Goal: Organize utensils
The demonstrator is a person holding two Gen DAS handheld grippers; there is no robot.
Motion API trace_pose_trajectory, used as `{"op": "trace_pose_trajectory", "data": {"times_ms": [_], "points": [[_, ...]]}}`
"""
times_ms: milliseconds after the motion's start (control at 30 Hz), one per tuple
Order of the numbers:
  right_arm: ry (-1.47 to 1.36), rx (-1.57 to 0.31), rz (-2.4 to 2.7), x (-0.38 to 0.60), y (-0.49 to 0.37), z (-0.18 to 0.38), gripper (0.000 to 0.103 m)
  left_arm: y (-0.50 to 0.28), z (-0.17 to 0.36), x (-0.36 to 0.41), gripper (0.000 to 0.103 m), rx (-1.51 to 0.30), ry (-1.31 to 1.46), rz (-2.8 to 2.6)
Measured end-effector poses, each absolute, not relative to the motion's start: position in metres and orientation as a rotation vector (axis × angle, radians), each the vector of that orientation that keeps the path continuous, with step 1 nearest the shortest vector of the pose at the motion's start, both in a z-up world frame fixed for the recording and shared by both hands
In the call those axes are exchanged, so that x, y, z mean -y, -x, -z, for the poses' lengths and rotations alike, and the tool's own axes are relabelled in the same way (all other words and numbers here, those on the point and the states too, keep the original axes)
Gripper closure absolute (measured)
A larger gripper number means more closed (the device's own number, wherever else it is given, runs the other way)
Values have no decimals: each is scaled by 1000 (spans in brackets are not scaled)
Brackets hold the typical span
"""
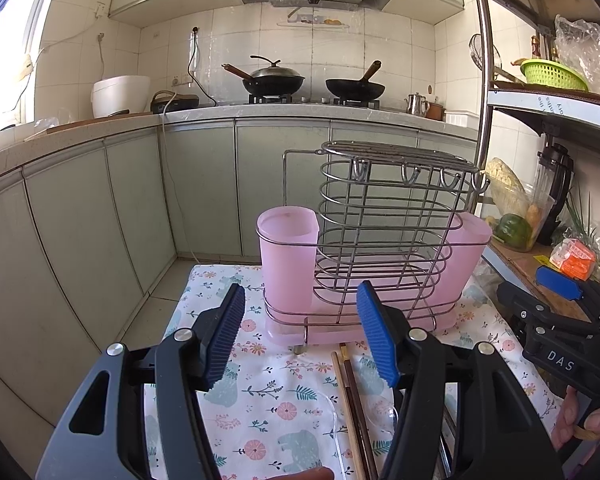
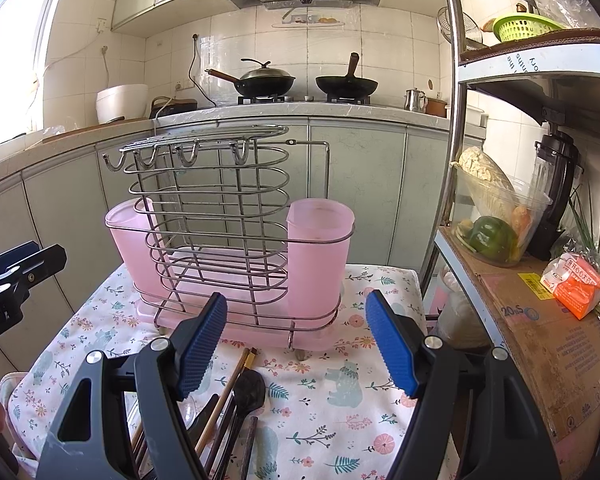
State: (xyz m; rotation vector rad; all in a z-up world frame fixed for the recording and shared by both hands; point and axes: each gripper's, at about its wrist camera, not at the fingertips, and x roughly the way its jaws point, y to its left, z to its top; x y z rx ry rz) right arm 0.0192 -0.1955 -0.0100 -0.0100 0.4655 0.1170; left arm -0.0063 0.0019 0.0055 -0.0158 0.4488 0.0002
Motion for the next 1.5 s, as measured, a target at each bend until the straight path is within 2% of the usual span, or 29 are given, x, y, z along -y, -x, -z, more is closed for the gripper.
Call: {"op": "trace_pose_trajectory", "data": {"times_ms": [800, 1367, 1500], "points": [[1, -471, -114, 198, -20, 21, 32, -2, 9, -11, 44, -503, 16, 5], [-53, -667, -160, 210, -40, 57, 32, -22, 53, -33, 44, -697, 48, 21], [-66, -697, -175, 213, -41, 64, 35, -26, 64, -35, 44, -758, 69, 43]]}}
